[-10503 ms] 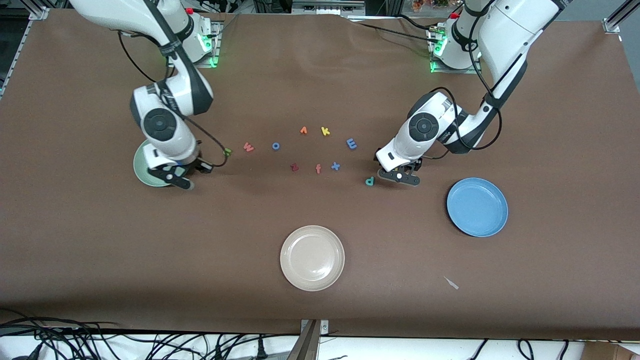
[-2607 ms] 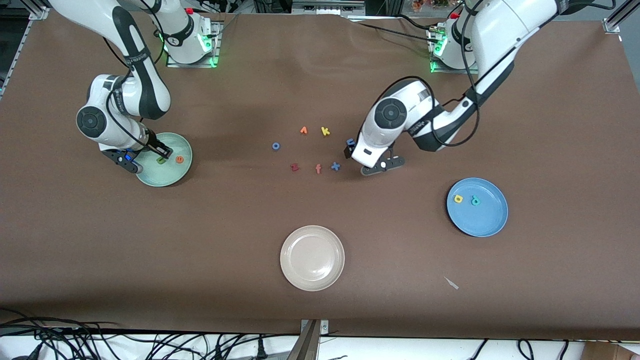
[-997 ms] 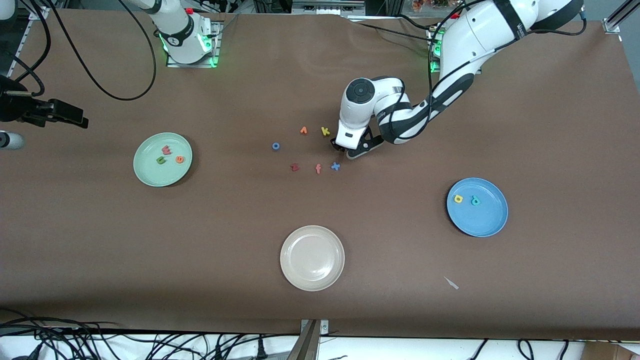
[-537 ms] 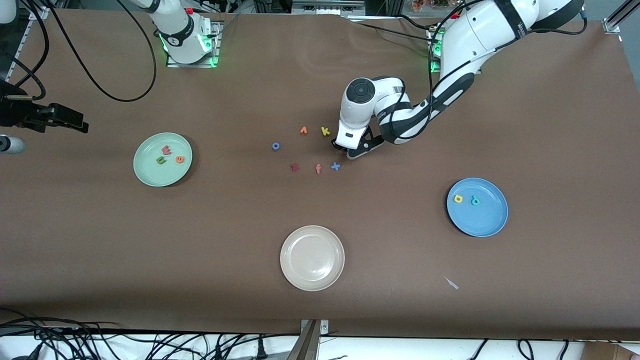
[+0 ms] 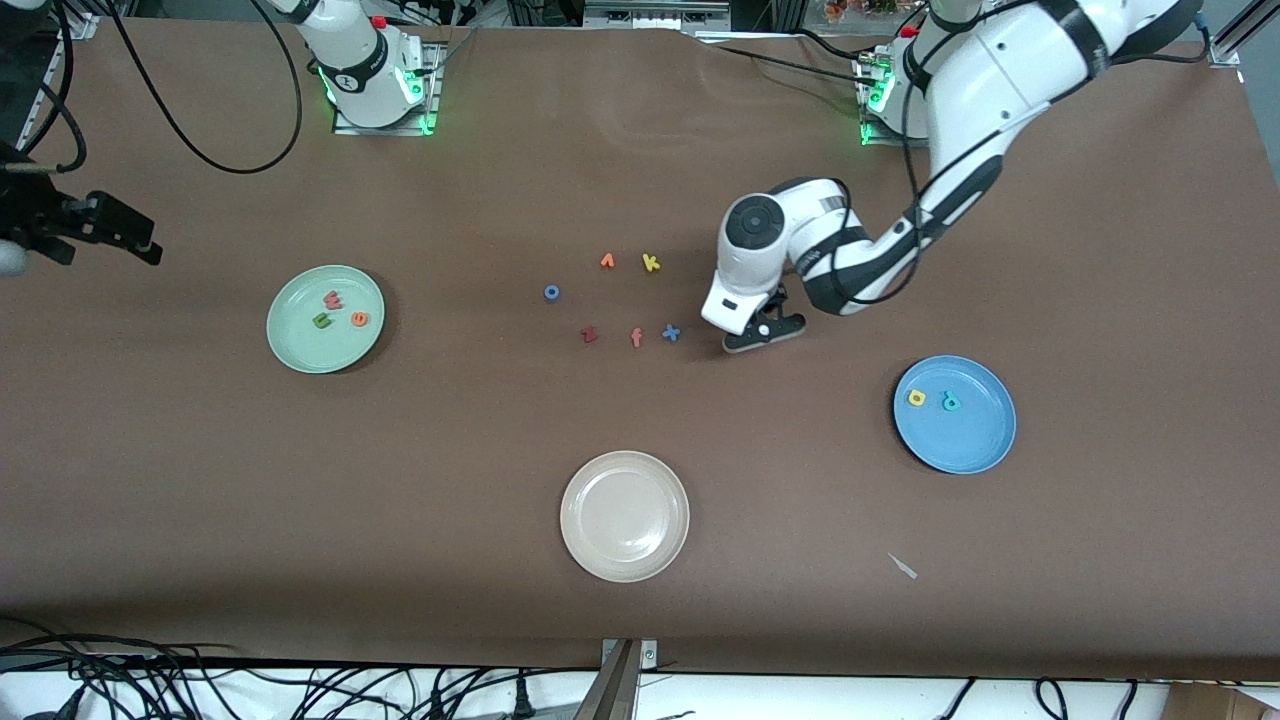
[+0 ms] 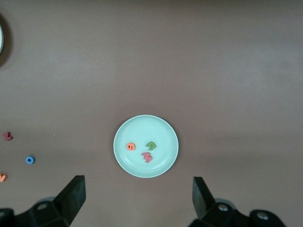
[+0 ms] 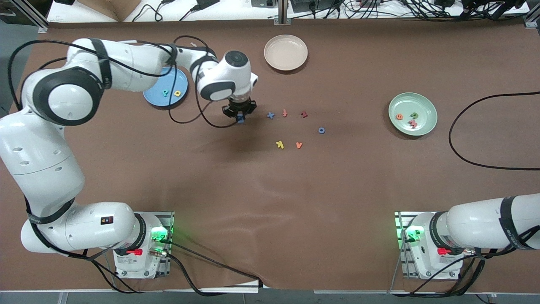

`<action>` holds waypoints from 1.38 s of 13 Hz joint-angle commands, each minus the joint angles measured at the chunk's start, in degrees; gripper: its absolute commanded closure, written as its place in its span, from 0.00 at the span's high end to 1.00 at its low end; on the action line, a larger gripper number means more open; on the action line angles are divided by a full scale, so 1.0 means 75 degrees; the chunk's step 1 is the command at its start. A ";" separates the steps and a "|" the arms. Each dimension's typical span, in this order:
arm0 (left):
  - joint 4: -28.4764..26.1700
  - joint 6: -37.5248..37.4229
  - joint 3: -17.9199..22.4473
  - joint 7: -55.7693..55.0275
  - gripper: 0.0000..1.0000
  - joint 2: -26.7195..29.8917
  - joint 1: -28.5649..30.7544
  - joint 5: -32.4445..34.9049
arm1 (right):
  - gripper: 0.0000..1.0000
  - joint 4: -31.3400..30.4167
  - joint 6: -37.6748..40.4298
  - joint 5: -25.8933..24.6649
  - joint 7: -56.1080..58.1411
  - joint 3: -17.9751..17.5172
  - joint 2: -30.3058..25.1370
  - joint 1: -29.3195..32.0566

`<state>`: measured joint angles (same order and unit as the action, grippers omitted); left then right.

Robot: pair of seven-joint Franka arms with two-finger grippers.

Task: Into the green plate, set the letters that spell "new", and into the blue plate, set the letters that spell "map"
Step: 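Lift the blue 3 with the left gripper and carry it toward the blue plate, then lower the blue 3 onto the blue plate and open the left gripper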

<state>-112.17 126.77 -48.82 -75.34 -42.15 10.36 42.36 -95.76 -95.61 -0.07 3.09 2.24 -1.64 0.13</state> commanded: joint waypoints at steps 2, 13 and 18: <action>0.0365 -0.1149 -0.0837 0.2912 0.05 0.0159 0.1580 -0.0316 | 1.00 -0.0122 0.0173 -0.0003 0.0080 0.0016 -0.0273 0.0158; 0.1351 -0.2009 0.0156 0.9760 0.17 0.0019 0.3107 -0.0235 | 1.00 -0.0110 0.0256 0.0033 0.0044 0.0287 -0.0250 -0.0123; 0.1935 -0.2113 0.0334 1.0256 1.00 -0.0017 0.3036 -0.0386 | 1.00 0.0030 0.0267 0.0033 0.0079 0.0251 -0.0098 -0.0135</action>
<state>-101.30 112.41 -46.23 -0.36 -42.48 34.33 41.51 -96.13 -94.09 -0.05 3.09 3.79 -2.48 -0.32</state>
